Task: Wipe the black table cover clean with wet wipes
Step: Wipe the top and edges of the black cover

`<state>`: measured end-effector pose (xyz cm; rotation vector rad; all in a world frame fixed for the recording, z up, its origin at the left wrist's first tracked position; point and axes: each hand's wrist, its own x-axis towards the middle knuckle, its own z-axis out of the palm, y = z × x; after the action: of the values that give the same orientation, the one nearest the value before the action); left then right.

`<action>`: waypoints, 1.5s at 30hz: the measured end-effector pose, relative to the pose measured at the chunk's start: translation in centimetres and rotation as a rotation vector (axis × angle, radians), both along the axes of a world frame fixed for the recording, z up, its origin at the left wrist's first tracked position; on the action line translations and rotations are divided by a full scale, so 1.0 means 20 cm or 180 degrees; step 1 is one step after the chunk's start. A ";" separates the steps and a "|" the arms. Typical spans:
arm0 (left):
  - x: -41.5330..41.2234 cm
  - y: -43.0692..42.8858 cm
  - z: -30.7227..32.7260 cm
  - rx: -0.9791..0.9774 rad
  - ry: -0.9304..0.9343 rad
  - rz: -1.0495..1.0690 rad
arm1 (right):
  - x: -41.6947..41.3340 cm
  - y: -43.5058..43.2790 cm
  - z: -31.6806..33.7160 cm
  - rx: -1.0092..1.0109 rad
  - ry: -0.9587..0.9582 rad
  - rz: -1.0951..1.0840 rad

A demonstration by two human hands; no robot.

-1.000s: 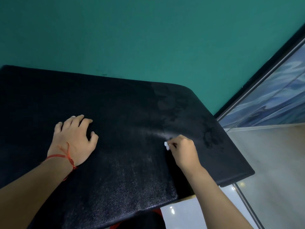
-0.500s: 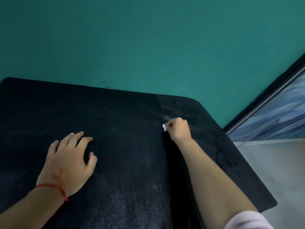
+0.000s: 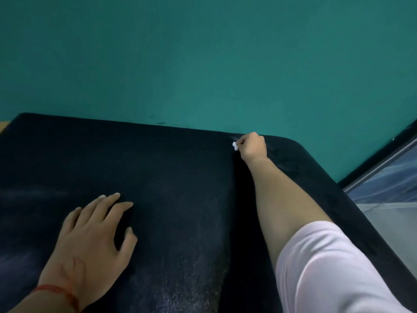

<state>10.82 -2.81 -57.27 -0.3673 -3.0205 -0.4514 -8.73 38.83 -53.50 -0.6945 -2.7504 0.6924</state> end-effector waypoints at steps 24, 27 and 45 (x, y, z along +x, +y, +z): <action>-0.01 -0.01 -0.01 0.0159 0.0068 0.0014 | -0.30 0.24 0.01 0.0898 -0.0432 0.0157; -0.01 -0.01 -0.01 0.0107 0.0067 0.0004 | -0.26 0.28 0.02 0.1063 -0.0621 0.0515; 0.01 -0.01 0.00 0.0149 0.0180 -0.0046 | 0.35 0.41 0.10 0.0926 -0.0890 0.1643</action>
<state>10.93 -3.08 -57.18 -0.3921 -2.9488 -0.5030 -1.79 47.04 -51.56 -0.0102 -3.2296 0.2759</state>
